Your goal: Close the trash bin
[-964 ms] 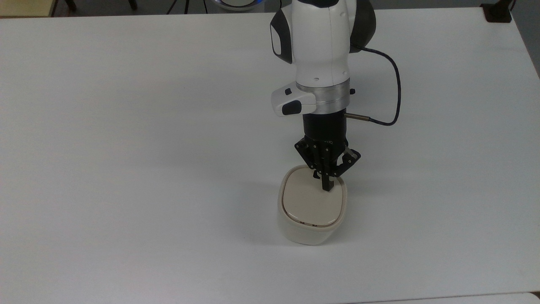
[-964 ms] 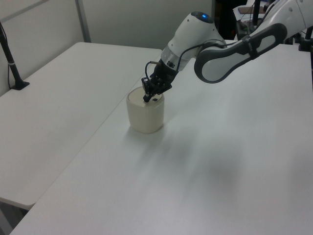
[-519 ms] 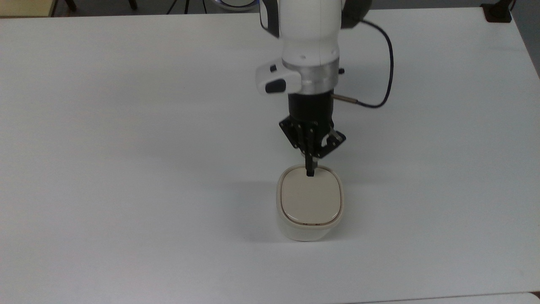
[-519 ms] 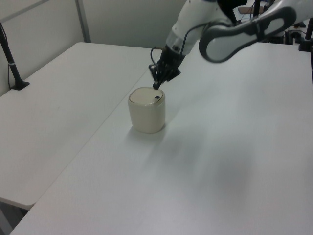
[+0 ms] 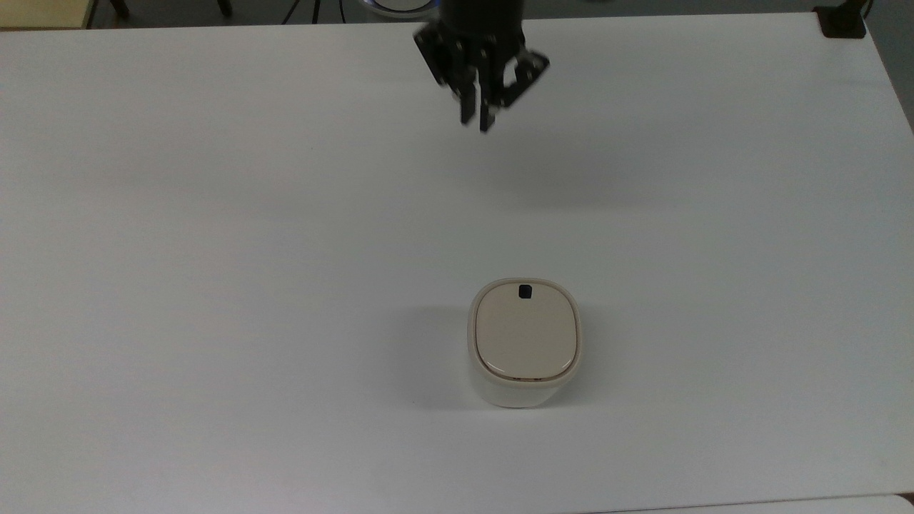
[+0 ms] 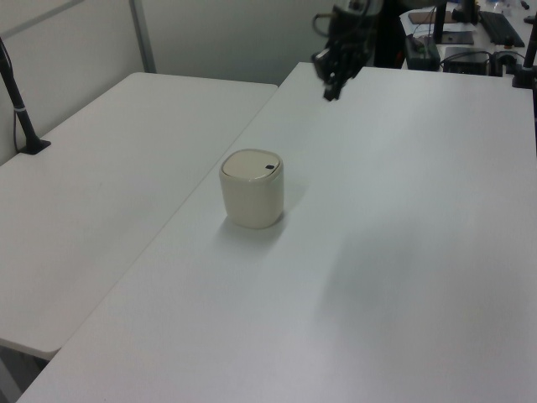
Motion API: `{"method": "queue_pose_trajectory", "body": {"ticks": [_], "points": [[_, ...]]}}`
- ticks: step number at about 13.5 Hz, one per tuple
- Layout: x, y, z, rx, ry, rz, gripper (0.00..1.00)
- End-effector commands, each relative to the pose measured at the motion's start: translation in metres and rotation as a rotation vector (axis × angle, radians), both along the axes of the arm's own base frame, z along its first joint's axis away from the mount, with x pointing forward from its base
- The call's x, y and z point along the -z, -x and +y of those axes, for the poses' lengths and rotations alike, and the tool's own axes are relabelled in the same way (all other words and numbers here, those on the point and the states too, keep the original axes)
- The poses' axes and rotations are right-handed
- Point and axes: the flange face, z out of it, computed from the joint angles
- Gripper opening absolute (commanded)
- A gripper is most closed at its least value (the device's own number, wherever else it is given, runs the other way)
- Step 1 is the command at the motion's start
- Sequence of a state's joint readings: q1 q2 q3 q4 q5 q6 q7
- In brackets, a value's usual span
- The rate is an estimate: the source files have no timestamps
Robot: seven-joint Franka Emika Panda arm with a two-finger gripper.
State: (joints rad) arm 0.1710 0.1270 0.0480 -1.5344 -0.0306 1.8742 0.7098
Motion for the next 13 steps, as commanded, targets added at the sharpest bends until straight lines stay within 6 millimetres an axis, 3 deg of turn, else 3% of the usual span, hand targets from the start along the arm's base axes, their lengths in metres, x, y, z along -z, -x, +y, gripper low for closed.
{"method": "queue_pose_trajectory", "body": {"ticks": [1,3,7,13], "points": [[-0.021,0.052,-0.029,-0.155,0.019,0.112,0.94],[-0.025,0.069,-0.054,-0.270,0.045,0.152,1.00],[-0.028,0.065,-0.104,-0.569,0.093,0.144,1.00],[-0.027,0.061,-0.103,-0.616,0.110,0.145,1.00]]}}
